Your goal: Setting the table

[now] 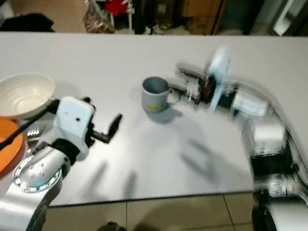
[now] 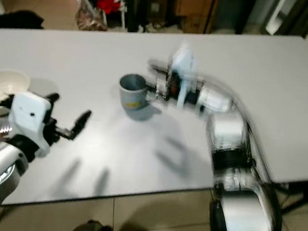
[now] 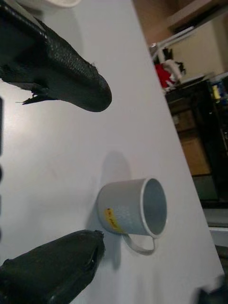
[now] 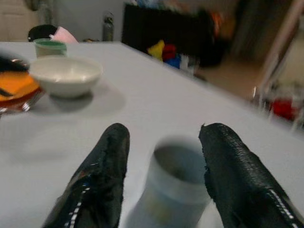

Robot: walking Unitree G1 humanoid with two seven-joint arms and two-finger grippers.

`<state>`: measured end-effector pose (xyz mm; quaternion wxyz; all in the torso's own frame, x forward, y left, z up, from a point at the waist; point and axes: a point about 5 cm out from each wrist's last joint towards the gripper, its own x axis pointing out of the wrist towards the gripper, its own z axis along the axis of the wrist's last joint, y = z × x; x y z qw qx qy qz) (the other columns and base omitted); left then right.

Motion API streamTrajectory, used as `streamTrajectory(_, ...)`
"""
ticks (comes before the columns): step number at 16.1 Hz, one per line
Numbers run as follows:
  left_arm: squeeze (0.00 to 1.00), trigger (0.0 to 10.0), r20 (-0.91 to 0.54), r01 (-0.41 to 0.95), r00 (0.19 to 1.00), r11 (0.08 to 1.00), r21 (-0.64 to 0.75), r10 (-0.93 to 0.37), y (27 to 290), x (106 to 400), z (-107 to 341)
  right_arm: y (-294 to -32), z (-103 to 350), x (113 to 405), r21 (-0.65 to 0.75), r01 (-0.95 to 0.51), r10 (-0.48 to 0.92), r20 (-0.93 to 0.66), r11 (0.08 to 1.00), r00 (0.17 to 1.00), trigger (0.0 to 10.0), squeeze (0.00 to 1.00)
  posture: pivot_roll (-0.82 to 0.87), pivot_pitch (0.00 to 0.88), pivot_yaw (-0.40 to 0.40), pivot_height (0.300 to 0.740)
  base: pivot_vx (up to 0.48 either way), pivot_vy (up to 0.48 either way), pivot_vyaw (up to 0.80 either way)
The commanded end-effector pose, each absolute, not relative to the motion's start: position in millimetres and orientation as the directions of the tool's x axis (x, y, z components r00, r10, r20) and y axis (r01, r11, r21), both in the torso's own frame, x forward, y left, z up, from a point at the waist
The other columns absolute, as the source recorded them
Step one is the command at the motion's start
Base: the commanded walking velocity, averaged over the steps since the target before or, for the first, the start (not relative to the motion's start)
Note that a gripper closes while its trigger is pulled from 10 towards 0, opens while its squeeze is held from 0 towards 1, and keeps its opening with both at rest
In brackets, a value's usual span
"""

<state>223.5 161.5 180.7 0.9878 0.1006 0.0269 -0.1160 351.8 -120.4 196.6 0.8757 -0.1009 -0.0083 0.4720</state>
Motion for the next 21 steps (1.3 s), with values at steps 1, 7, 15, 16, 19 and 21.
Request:
streamTrajectory(1, 1.0, 10.0, -0.046, 0.164, 0.986, 0.969, 0.184, -0.159, 166, 224, 181, -120, 216, 331, -0.233, -0.782, 0.805, 0.011, 0.579, 0.593, 10.0, 1.0, -0.06, 0.0, 0.082, 0.74, 0.0, 0.0, 0.0)
streamTrajectory(7, 1.0, 10.0, -0.049, 0.015, 0.999, 0.995, 0.098, -0.011, 165, 196, 167, -148, 172, 263, -0.082, -0.504, 0.501, -0.058, 0.86, 0.864, 10.0, 1.0, -0.06, 0.0, 0.054, 0.74, 0.0, 0.0, 0.08)
streamTrajectory(15, 1.0, 10.0, -0.028, 0.009, 1.0, 0.987, 0.16, -0.005, 158, 176, 169, -137, 148, 225, 0.051, -0.51, 0.513, -0.125, 0.858, 0.85, 10.0, 1.0, -0.04, 0.0, 0.047, 0.74, 0.0, 0.0, 0.8)
streamTrajectory(16, 1.0, 10.0, -0.009, -0.009, 1.0, 0.986, 0.169, 0.011, 162, 177, 172, -135, 151, 224, 0.066, -0.509, 0.513, -0.107, 0.858, 0.852, 10.0, 1.0, -0.04, 0.0, 0.051, 0.74, 0.0, 0.0, 0.8)
streamTrajectory(19, 1.0, 10.0, -0.005, 0.001, 1.0, 0.984, 0.18, 0.0, 166, 177, 175, -130, 154, 222, 0.069, -0.522, 0.526, -0.093, 0.85, 0.845, 10.0, 1.0, -0.03, 0.0, 0.055, 0.74, 0.0, 0.0, 0.8)
streamTrajectory(21, 1.0, 10.0, 0.012, 0.031, 0.999, 0.979, 0.2, -0.034, 162, 177, 180, -126, 156, 220, 0.092, -0.562, 0.569, -0.086, 0.822, 0.818, 10.0, 1.0, -0.03, 0.0, 0.054, 0.74, 0.0, 0.0, 0.8)
